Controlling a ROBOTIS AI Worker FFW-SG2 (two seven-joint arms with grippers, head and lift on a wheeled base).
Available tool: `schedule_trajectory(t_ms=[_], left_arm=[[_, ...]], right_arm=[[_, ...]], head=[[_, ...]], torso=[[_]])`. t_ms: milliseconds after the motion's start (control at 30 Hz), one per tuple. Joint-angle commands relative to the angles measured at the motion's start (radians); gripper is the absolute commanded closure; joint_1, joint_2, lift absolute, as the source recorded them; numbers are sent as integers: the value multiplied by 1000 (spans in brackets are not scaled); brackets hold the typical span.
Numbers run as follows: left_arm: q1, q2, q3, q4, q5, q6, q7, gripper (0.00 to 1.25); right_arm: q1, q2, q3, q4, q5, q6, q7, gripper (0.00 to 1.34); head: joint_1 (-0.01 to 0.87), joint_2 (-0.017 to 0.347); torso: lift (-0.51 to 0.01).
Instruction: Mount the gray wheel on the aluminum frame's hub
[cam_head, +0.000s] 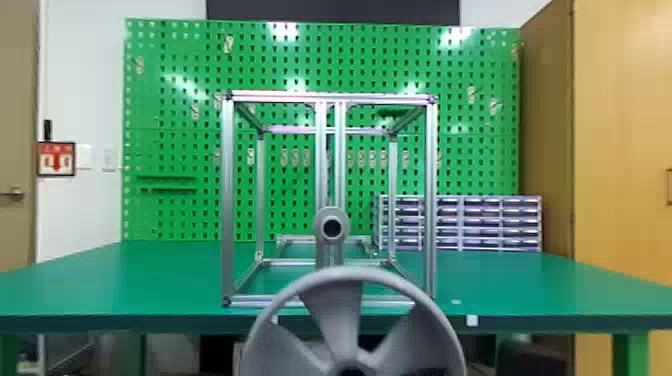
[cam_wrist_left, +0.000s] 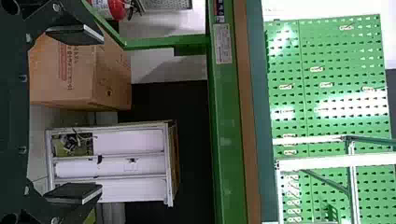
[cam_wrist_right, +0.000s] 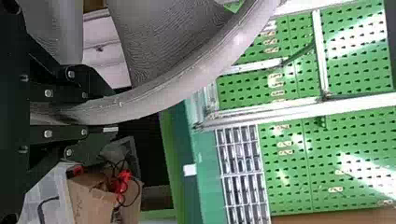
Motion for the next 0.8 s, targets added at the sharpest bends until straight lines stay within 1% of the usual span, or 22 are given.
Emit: schedule_trajectory(t_ms=[0, 67, 133, 267, 367, 467, 500, 600, 767], left_arm=[[4, 0, 1, 0, -1, 0, 0, 162], [7, 2, 1, 0, -1, 0, 0, 162], [8, 2, 1, 0, -1, 0, 0, 162], [14, 2, 5, 0, 1, 0, -1, 162], [17, 3, 7, 0, 2, 0, -1, 162], [17, 6, 4, 0, 1, 2, -1, 162], [17, 8, 2, 0, 1, 2, -1, 162], [17, 9, 1, 0, 1, 2, 0, 162], [22, 11, 4, 0, 1, 2, -1, 162]], right_arm=[[-57, 9, 32, -51, -73, 70, -61, 1139], [-81, 11, 40, -69, -116, 99, -108, 1139], [-106, 21, 42, -86, -144, 134, -147, 1139], [-149, 32, 51, -98, -211, 154, -222, 1139], [-184, 46, 52, -101, -265, 178, -294, 1139], [-223, 58, 57, -103, -288, 212, -352, 1147], [-235, 61, 61, -103, -285, 223, -372, 1171], [-247, 67, 61, -101, -293, 226, -394, 1177], [-266, 67, 46, -100, -319, 244, -395, 1177]], head=[[-5, 6], [-5, 6], [-5, 6], [-5, 6], [-5, 6], [-5, 6], [-5, 6], [-5, 6], [-5, 6]], torso=[[-499], [-499], [-499], [-499], [-499], [-499], [-499], [-499], [-499]])
